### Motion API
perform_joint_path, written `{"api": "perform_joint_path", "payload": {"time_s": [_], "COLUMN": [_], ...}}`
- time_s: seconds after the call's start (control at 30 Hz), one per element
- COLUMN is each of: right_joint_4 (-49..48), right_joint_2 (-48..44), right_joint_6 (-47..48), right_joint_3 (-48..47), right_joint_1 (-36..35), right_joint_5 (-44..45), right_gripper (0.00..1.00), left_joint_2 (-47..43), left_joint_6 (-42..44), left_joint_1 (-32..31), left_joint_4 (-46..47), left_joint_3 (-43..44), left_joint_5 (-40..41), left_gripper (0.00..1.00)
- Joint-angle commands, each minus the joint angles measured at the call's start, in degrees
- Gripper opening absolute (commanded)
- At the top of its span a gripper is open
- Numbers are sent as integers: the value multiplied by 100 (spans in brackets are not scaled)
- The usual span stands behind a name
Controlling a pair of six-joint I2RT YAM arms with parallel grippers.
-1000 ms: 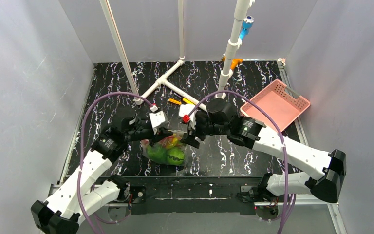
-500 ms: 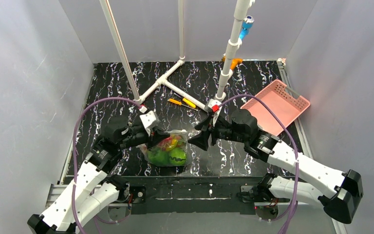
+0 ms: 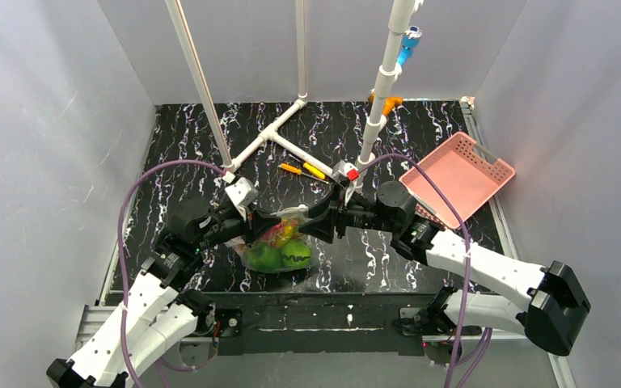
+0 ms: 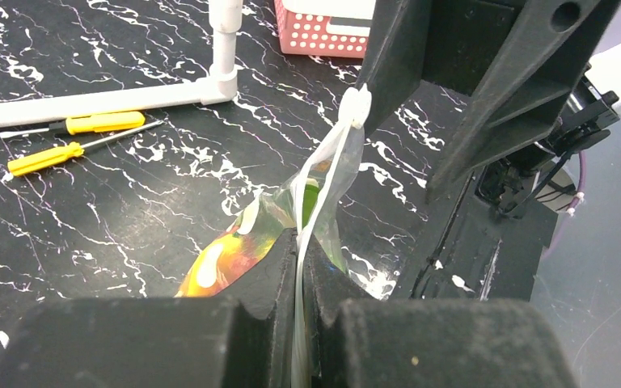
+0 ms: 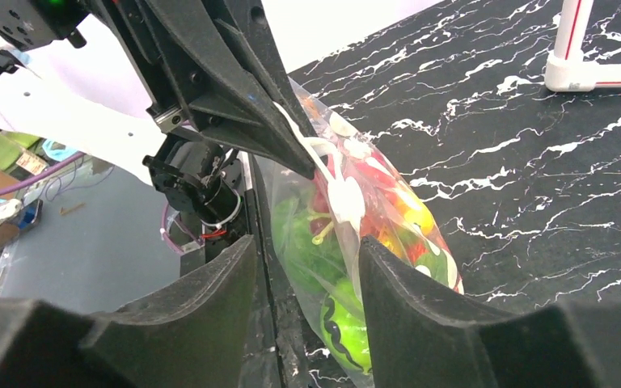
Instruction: Place the food in the zip-top bag and seal the zipper
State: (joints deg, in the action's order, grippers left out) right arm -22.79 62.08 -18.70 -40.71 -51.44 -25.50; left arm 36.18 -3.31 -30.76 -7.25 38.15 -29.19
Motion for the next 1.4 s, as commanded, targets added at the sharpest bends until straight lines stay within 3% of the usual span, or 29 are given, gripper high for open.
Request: {"api": "perform_joint_path", "payload": {"time_s": [0.0, 0.33, 0.57, 0.9, 1.03, 1.17, 1.23, 1.3, 1.37], "right_joint_4": [-764, -1377, -1522, -2246, -2325, -2484, -2502, -2498, -2438], "right_joint_2": [195, 308, 338, 1171, 1262, 1349, 1367, 1341, 1298], "right_joint_6": [-89, -551, -731, -1282, -1395, -1476, -1468, -1420, -1334], "right_joint_3": [-56, 287, 331, -244, -402, -435, -408, -365, -350], "right_joint_1": [56, 687, 873, 837, 818, 765, 758, 761, 758], "right_joint_5": [-132, -702, -1469, -2040, -2113, -2227, -2225, -2182, -2133], "right_gripper": [54, 53, 62, 56, 48, 19, 1, 1, 1], "left_joint_2": [-126, -337, -326, -265, -277, -217, -142, -54, 83], "left_joint_6": [-250, -381, -565, -668, -699, -895, -1057, -1316, -1611], "left_joint_1": [-9, -4, -13, -9, -8, -9, -9, -4, -11], "left_joint_4": [411, 470, 529, 599, 580, 614, 543, 410, 174], "left_joint_3": [-56, -169, -153, -125, -158, -145, -77, 52, 289], "left_joint_5": [-24, -74, -12, -121, -136, -79, -15, 39, 67], "left_gripper": [0, 0, 0, 0, 0, 0, 13, 41, 58]}}
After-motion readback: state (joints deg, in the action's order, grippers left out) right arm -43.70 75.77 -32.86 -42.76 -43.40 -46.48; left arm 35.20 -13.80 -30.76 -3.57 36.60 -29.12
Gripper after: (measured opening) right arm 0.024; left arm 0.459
